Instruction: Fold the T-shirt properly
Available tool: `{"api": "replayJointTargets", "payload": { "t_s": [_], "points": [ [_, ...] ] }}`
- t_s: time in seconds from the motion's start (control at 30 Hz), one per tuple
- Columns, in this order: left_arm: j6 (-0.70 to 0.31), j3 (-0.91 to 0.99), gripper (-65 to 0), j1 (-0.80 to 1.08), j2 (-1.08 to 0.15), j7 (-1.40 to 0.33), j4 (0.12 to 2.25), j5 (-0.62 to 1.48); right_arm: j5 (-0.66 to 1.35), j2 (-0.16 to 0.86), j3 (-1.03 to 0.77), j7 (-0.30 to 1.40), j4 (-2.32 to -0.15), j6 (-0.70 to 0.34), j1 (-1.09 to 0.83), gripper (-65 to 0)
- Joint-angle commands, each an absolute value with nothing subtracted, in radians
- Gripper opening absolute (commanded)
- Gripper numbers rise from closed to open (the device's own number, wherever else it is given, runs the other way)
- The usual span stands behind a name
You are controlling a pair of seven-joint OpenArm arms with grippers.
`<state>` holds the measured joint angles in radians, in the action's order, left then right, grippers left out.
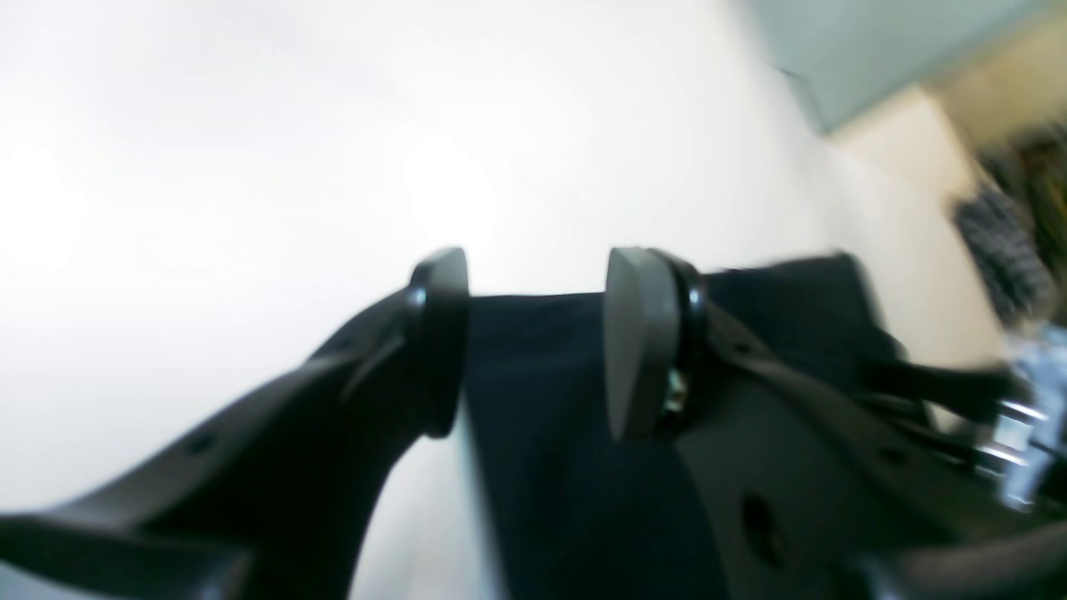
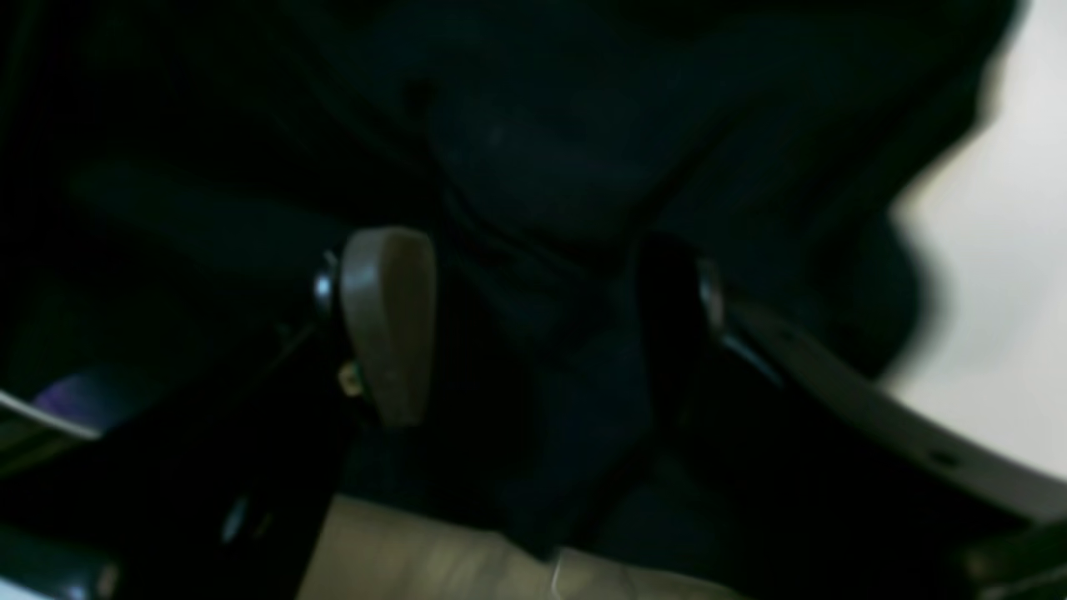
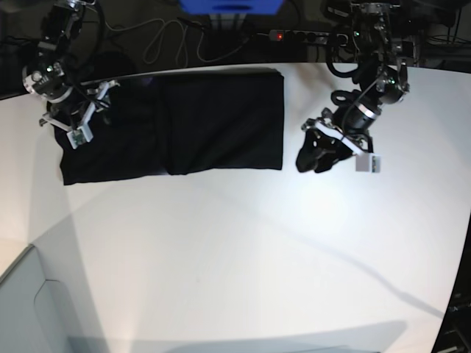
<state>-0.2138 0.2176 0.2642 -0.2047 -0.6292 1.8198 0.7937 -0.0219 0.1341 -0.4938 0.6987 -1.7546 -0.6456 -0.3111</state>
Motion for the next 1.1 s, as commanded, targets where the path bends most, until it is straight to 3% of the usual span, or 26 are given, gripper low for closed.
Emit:
{"api": "replayJointTargets", "payload": {
  "t_s": [0.0, 0.27, 0.97, 1.07],
  "points": [
    [-0.229, 0.245, -38.7, 0.269, -0.206, -0.616, 1.814, 0.812, -0.007, 0.137, -0.513, 0.679, -1.793, -0.654, -0.303, -26.0],
    [-0.234, 0.343, -38.7, 0.298, -0.208, -0.611, 1.641, 0.812, -0.01, 0.12, -0.642, 0.68, -1.821, -0.654, -0.257, -19.4],
    [-0.234, 0.348, -38.8, 0.352, -0.208, -0.608, 1.633, 0.812, -0.008, 0.168, -0.7, 0.68, -1.432, -0.654, -0.125, -20.2],
    [-0.234, 0.348, -38.8, 0.369, -0.208, -0.607, 1.635, 0.812, -0.008, 0.17, -0.697, 0.68, -1.422, -0.657, -0.127, -24.3]
  ]
}}
